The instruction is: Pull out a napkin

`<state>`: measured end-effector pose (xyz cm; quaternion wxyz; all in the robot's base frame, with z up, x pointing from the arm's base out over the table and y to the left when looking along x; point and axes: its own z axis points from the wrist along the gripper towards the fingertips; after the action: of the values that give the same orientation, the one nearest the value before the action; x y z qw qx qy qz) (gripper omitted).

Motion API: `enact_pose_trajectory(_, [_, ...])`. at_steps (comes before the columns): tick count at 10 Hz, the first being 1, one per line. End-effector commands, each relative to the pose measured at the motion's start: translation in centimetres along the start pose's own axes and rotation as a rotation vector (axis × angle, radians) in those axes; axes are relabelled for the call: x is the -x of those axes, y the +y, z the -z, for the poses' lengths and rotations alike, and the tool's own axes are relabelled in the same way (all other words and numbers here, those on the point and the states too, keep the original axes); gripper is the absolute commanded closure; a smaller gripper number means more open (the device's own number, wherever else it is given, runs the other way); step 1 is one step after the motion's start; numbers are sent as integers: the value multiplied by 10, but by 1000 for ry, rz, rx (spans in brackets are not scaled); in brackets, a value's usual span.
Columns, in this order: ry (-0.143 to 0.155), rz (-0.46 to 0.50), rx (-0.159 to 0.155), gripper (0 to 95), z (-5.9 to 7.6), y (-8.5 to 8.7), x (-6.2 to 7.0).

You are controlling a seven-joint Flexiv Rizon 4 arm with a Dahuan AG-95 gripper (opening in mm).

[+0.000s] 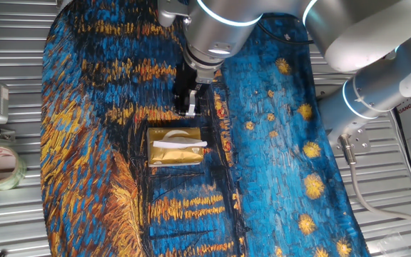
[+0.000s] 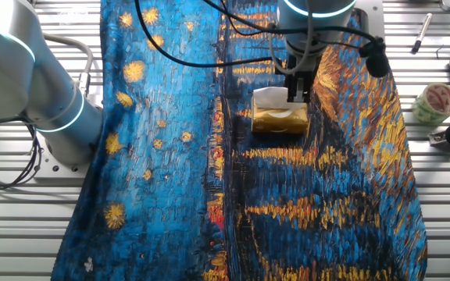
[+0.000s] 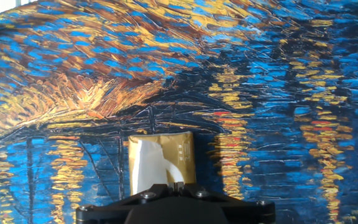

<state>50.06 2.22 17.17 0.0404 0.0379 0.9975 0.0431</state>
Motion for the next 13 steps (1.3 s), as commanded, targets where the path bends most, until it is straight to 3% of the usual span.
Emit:
enact_pose_trajectory(1, [5,1,0,950,0,0,0])
enact_pose_trajectory(8, [2,-7,-2,950,0,3,0])
enact_pose_trajectory(11, [10,-16,-12,950,0,12,-2])
enact_pose_trajectory(13, [-2,-18,-19,950,-6,18,-5])
